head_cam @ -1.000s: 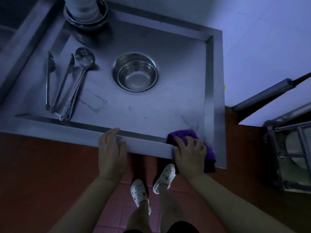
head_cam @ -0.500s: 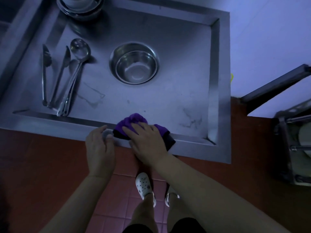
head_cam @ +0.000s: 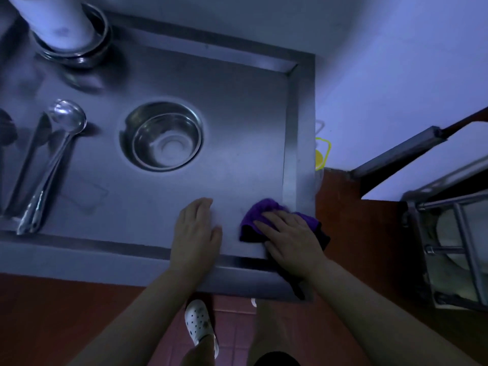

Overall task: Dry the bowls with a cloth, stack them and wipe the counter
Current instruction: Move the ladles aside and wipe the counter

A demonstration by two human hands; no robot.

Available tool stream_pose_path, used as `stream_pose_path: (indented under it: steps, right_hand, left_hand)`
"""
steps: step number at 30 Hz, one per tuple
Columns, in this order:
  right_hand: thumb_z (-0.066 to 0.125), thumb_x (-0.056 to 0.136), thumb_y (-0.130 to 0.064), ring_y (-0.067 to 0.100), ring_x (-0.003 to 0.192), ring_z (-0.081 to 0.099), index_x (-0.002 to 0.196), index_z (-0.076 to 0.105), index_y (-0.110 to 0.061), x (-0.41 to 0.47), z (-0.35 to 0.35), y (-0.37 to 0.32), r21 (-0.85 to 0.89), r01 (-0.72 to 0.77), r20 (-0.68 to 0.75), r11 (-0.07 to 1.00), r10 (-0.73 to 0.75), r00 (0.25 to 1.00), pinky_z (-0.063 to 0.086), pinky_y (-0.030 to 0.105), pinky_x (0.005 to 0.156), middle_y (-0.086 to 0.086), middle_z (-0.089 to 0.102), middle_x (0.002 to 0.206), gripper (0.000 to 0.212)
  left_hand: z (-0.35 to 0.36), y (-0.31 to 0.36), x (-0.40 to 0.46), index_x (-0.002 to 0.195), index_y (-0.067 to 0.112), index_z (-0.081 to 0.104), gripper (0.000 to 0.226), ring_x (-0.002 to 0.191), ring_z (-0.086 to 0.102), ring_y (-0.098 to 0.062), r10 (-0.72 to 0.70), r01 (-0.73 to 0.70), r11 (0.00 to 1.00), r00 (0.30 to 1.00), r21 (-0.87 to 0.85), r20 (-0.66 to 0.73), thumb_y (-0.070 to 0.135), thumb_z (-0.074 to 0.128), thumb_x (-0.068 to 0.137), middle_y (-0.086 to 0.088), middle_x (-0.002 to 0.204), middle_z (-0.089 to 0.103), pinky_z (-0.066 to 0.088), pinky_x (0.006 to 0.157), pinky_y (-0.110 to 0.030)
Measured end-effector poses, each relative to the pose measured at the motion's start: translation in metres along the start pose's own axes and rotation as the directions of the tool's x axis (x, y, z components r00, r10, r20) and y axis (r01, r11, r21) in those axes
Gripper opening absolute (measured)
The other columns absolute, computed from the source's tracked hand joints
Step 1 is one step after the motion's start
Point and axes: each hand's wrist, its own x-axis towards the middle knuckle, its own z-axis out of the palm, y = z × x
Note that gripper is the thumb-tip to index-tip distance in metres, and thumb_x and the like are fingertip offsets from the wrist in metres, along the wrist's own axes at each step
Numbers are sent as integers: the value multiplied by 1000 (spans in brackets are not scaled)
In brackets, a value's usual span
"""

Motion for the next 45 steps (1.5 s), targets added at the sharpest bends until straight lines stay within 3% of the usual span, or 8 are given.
stream_pose_path:
  steps: [6, 14, 23, 32, 35, 40, 43, 45]
  right_hand:
    - [61, 76, -33, 30, 127, 47, 135, 53, -25, 103, -28, 73, -43, -18, -17, 999, 17, 1000, 37, 42, 101, 5, 50, 142, 60]
    - [40, 91, -43, 33, 142, 19, 151, 22, -24, 233, -49, 158, -175, -17, -24, 984, 13, 1000, 15, 45, 114, 6, 21, 158, 65]
    - [25, 98, -48, 29, 146, -8, 152, 2, -27, 356, -71, 202, -93, -16, -1, 996, 16, 1000, -1, 49, 118, 2, -4, 161, 62]
    - [30, 97, -47, 29, 146, -6, 151, 10, -30, 401, -63, 161, -124, 100, -107, 987, -113, 988, -3, 50, 116, 1, 4, 161, 60]
    - [29, 98, -47, 29, 146, -1, 151, 13, -29, 408, -57, 123, -116, 140, -109, 983, -153, 982, 1, 49, 117, 3, 8, 160, 58]
    - [35, 96, -42, 28, 146, 8, 150, 21, -29, 378, -44, 78, -119, 205, -119, 971, -219, 968, 5, 47, 116, 2, 17, 159, 57]
    - [38, 93, -40, 27, 146, 9, 149, 23, -29, 340, -36, 61, -111, 191, -97, 975, -202, 975, 8, 49, 116, 2, 18, 158, 59]
    - [42, 92, -40, 28, 146, 11, 149, 25, -28, 308, -28, 46, -93, 180, -88, 979, -188, 978, 10, 50, 115, 2, 20, 158, 60]
  left_hand:
    - [40, 31, 78, 147, 16, 24, 71, 139, 19, -28, -45, 11, 972, 989, 237, 138, 32, 54, 85, -9, 155, 20, 14, 113, -38]
    - [66, 44, 174, 150, 22, -5, 109, 144, -11, -24, -133, 57, 919, 977, 389, 170, 59, 60, 71, -6, 158, -11, -11, 114, -41]
    - [67, 32, 190, 149, 27, -5, 122, 145, -12, -23, -176, 69, 900, 961, 431, 213, 72, 58, 55, -1, 159, -10, -14, 114, -45]
    - [68, 22, 187, 149, 29, -4, 121, 145, -11, -22, -152, 57, 918, 965, 394, 214, 70, 60, 55, 0, 159, -7, -19, 112, -47]
    - [65, 20, 183, 150, 28, 0, 118, 145, -7, -23, -143, 50, 919, 967, 390, 213, 68, 62, 57, -1, 159, -4, -15, 113, -51]
    - [40, 14, 153, 128, 21, 58, 85, 127, 49, -28, -33, -11, 911, 995, 413, 98, 62, 73, 55, -4, 137, 53, 31, 105, -56]
    - [15, -13, 126, 119, 18, 65, 61, 120, 55, -29, -87, 91, 919, 996, 383, -27, 49, 69, 66, -3, 128, 60, 39, 101, -53]
    - [-5, -36, 105, 119, 15, 64, 54, 118, 55, -31, -137, 152, 920, 988, 362, -64, 44, 52, 75, -6, 127, 61, 39, 103, -49]
